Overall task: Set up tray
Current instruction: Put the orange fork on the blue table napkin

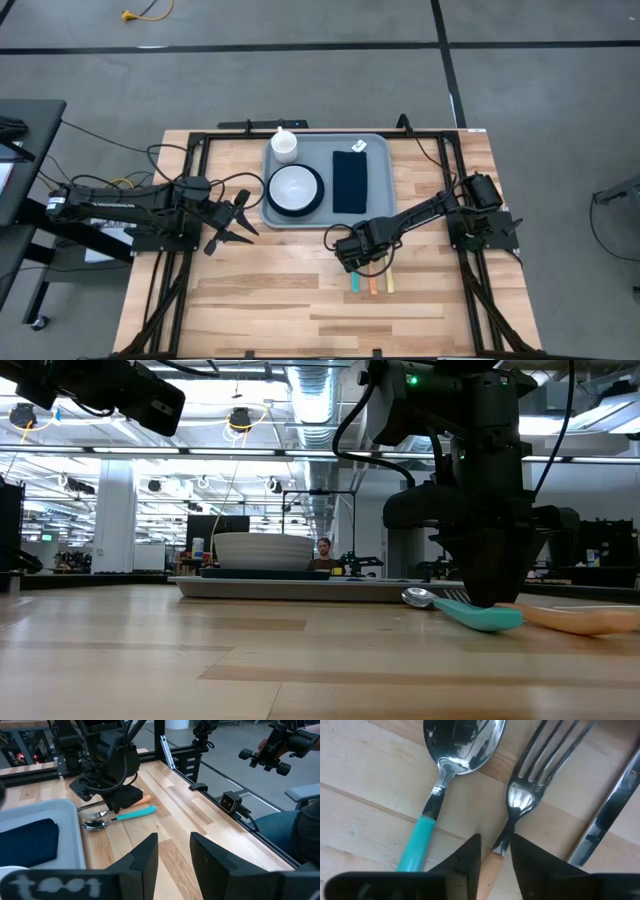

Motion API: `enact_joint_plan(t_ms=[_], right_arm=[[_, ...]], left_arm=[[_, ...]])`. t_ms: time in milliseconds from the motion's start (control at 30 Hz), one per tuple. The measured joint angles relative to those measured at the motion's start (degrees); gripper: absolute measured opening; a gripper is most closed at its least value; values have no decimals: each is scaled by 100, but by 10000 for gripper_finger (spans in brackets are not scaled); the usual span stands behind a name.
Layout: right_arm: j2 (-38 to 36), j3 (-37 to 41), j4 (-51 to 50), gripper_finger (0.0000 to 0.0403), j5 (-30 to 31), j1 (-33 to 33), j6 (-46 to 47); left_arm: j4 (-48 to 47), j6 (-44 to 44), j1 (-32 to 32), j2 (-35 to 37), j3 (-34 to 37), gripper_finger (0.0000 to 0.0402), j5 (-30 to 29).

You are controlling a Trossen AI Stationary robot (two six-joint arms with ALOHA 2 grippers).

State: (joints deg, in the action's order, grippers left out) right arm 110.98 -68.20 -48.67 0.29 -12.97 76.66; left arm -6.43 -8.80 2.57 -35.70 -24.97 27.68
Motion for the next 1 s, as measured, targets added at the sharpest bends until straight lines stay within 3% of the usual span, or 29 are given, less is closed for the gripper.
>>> enact_joint_plan(t_ms=[433, 1000], right_arm=[[0, 2, -21, 14, 9, 4, 2], [-129, -100, -173, 9, 59, -92, 437]], left_arm=[[-40, 0, -2, -2, 0, 103, -1], [-73, -141, -1, -2, 0, 103, -2]])
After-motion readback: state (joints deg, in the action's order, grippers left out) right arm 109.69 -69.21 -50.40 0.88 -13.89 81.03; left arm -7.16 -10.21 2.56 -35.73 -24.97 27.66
